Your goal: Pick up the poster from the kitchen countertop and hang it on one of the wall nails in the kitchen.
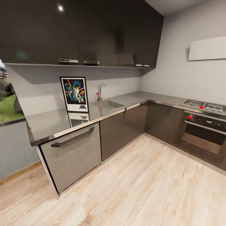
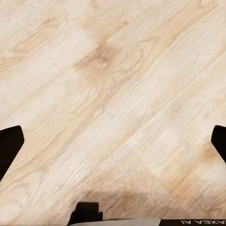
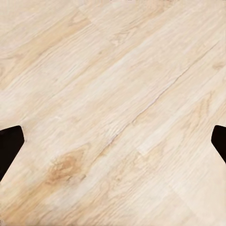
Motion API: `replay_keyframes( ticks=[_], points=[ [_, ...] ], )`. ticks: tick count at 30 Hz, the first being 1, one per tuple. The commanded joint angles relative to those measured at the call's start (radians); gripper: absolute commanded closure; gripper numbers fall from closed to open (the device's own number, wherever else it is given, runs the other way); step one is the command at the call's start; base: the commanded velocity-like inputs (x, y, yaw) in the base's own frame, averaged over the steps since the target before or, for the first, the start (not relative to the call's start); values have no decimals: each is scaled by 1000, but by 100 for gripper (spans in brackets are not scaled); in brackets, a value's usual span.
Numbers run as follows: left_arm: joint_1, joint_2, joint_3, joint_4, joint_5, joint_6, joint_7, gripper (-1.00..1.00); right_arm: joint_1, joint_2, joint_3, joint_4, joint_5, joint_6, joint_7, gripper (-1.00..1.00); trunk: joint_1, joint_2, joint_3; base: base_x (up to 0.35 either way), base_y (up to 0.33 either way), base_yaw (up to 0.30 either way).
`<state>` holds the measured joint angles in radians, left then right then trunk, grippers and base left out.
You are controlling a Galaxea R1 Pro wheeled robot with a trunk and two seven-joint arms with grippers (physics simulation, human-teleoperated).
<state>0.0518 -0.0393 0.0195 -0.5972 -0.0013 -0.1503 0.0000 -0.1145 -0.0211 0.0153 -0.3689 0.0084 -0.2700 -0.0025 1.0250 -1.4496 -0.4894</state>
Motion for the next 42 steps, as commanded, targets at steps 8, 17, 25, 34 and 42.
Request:
replay_keyframes(
  ticks=[8,17,25,34,42],
  points=[
    [0,-1,2,-1,0,-2,0,-100,-1,0,1,1,1,-2,1,-100,0,0,-1,0,-3,277],
    [0,-1,2,-1,0,-2,0,-100,-1,0,1,1,1,-2,2,-100,0,0,-1,0,-80,53],
    [0,-1,2,-1,0,-2,0,-100,-1,0,0,1,1,-2,2,-100,0,0,-1,0,-288,212],
    [0,-1,2,-1,0,-1,0,-100,-1,0,1,1,2,-3,0,-100,0,0,-1,0,-305,279],
    [0,-1,2,-1,0,-2,0,-100,-1,0,2,1,2,-3,-1,-100,0,0,-4,0,-106,282]
  ],
)
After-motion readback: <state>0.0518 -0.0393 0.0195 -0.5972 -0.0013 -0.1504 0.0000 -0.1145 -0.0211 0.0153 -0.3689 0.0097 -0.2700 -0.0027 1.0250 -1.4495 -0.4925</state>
